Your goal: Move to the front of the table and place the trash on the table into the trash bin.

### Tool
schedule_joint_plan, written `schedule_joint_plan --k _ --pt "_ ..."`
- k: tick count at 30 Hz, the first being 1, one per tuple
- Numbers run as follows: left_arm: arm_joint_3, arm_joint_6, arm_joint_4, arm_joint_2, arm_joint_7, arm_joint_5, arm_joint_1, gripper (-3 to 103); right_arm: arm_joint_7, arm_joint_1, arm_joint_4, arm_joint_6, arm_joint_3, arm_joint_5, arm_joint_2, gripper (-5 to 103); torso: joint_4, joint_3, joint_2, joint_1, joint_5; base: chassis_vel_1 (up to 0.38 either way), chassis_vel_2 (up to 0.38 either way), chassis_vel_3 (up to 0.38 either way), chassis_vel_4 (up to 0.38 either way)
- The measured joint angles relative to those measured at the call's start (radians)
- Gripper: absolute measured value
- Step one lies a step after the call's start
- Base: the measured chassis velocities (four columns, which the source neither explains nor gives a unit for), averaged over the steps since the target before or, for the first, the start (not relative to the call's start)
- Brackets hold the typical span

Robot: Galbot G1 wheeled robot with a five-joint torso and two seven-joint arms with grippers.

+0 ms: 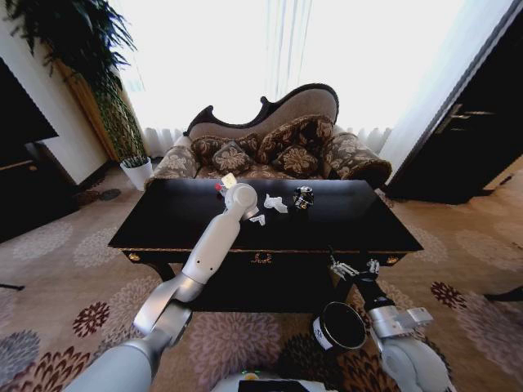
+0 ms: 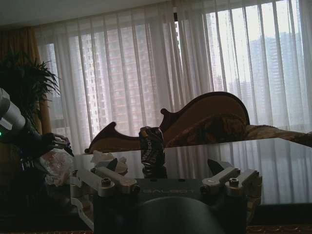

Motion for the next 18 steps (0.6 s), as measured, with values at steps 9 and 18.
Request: schedule_joint_plan --k 9,18 --pt "0.02 -0.006 -0.064 0.045 0.011 -0.026 0.018 54 0.006 -0.005 -0.002 0.001 -0.002 -0.001 0.006 100 -0.0001 0.0 0.0 0.0 -0.0003 0.0 0.0 0.0 0.0" --pt "0.079 0.084 -0.245 0.219 -0.004 -0.078 0.036 32 0.01 0.004 0.004 -0.001 -0.004 0.0 0.005 100 -0.0002 0.0 0.0 0.0 -0.0003 0.0 0.0 0.0 0.0"
